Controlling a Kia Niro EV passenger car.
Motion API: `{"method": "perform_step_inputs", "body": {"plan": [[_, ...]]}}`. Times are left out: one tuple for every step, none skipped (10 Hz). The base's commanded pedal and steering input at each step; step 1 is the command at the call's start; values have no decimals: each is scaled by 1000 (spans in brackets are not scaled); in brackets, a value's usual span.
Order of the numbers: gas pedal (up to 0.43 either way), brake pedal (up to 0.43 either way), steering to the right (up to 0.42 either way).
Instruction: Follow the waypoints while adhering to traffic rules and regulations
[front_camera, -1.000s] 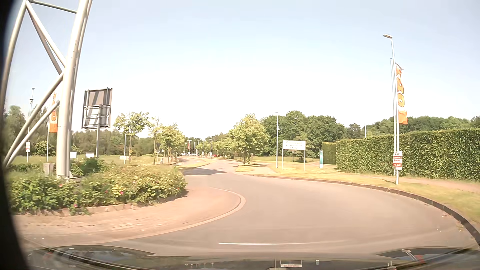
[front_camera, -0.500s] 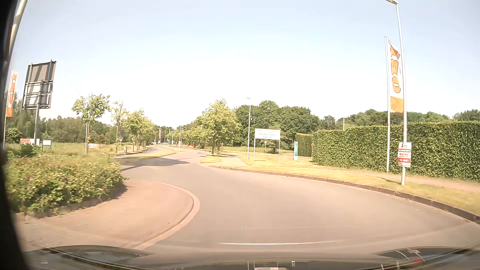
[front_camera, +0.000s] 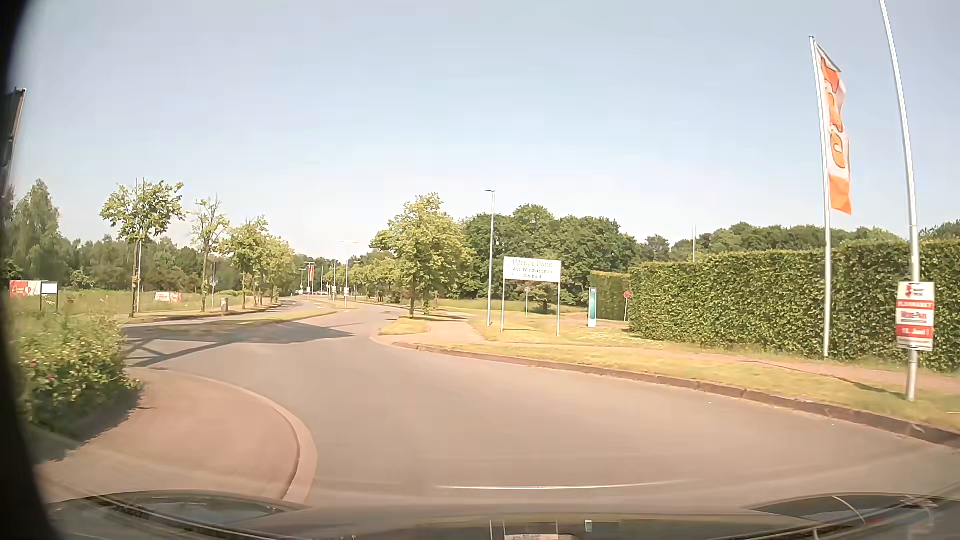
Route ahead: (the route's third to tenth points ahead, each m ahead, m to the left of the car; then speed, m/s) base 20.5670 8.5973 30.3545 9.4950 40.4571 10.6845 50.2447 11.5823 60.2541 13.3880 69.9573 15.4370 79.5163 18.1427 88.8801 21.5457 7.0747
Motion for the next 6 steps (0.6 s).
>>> {"method": "perform_step_inputs", "body": {"plan": [[110, 0, -102], [98, 0, -120], [98, 0, -128], [98, 0, -130], [98, 0, -130], [98, 0, -131]]}}
